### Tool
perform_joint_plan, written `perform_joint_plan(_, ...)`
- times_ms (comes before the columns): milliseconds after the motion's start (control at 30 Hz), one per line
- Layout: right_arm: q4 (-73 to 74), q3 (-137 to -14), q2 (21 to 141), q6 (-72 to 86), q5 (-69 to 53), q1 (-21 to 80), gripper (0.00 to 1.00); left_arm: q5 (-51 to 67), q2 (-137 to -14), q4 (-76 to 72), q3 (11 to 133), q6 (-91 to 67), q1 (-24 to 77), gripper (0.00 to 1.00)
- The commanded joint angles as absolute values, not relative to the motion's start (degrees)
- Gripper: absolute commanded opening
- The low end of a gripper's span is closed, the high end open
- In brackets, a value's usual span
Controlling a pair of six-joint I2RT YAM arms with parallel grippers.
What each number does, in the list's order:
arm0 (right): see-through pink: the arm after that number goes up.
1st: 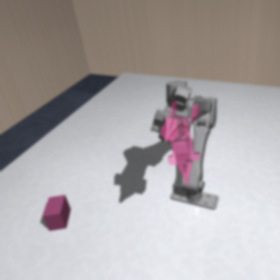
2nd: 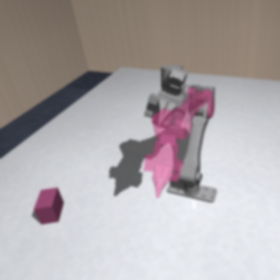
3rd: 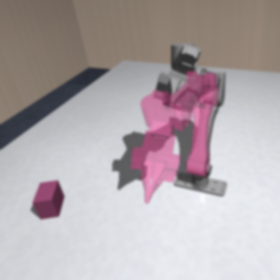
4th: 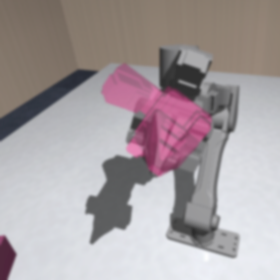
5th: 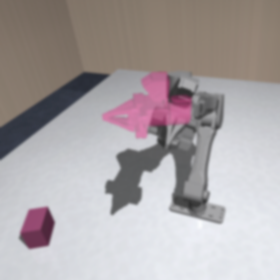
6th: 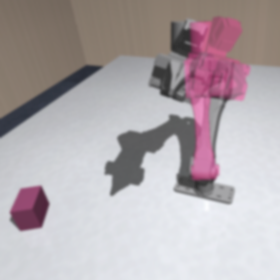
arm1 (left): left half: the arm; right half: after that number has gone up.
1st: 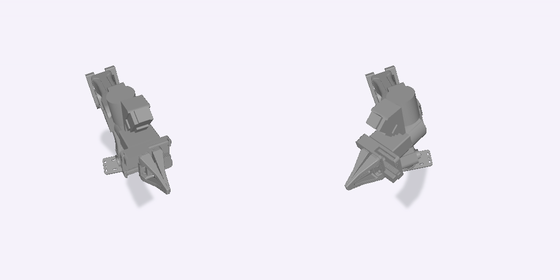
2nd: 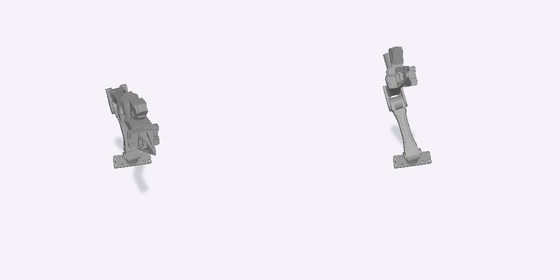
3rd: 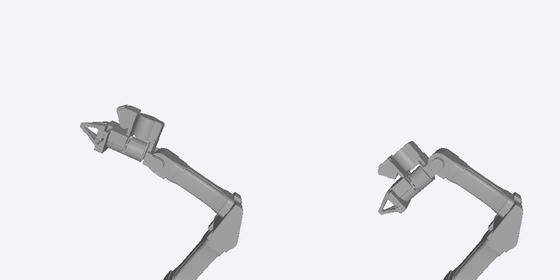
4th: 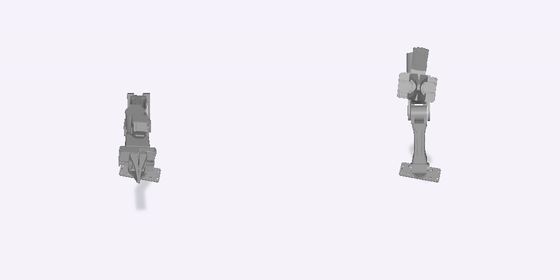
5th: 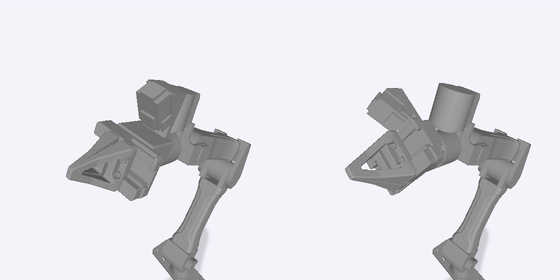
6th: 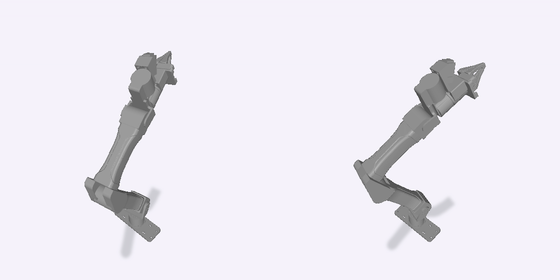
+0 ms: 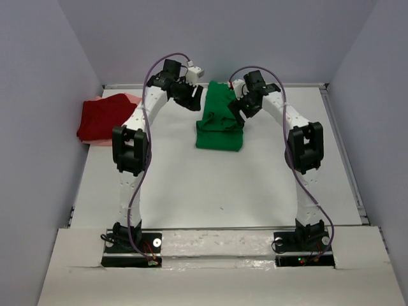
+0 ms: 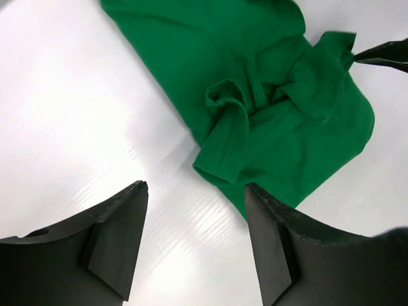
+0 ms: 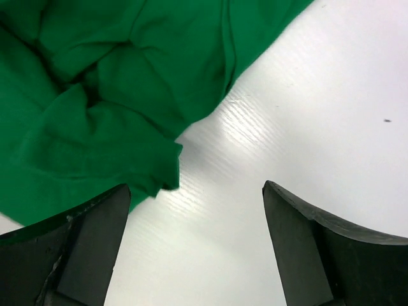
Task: Fold and stack the t-shirts
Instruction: Fold the tshirt
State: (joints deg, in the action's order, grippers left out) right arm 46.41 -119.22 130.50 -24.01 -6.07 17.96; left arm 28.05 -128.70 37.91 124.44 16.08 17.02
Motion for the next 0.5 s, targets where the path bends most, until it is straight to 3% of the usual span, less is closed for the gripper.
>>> perform_joint_plan(0,48.1,-123.9,118.9,-24.0,-9.8,17.6,0.91,25.8,-117.7,41.5,129.5,16.5,13.5,0.72)
perform_joint_plan(133,51.4,-122.6,114.0,-24.3,-14.1,18.9,1.0,24.9,-111.2,45.5,122.8,18.7,10.6,0.73)
perform_joint_plan(467,52.9,-110.2,112.8,-32.8,-13.7,26.4,1.0,22.1,-84.1,36.1,83.4,24.3,-0.3,0.73)
